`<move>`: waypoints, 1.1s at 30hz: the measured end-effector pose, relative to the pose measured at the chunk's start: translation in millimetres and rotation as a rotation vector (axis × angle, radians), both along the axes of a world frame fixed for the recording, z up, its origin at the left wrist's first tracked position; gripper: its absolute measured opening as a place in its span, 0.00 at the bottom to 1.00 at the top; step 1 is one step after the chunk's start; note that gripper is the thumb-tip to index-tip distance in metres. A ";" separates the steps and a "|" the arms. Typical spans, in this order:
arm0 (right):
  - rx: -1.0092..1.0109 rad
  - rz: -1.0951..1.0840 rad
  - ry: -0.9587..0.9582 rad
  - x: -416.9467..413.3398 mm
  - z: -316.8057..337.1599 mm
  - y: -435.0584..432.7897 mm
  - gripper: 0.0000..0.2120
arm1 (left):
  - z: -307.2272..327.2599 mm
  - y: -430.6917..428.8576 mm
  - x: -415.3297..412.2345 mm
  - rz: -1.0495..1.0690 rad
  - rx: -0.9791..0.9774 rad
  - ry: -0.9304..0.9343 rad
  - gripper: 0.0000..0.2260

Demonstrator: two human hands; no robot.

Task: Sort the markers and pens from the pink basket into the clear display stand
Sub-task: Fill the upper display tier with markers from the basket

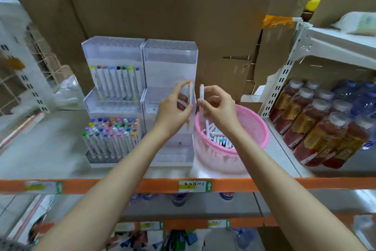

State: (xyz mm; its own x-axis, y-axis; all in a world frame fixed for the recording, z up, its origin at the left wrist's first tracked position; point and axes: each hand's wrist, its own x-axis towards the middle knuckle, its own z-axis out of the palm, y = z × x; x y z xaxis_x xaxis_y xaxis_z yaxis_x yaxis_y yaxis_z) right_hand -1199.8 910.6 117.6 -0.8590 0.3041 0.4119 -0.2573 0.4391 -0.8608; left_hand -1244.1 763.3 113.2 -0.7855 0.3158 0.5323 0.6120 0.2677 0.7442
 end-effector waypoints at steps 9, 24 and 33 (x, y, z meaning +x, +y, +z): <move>-0.004 0.109 0.082 -30.1 28.3 -97.2 0.09 | 22.8 -105.2 -19.5 0.105 0.063 0.018 0.25; -0.004 -0.017 0.209 -132.2 51.2 -210.8 0.08 | 47.4 -210.3 -116.8 0.145 0.174 0.141 0.25; 0.077 -0.067 0.261 -158.5 41.1 -227.2 0.09 | 38.0 -213.7 -147.6 0.048 0.177 0.187 0.25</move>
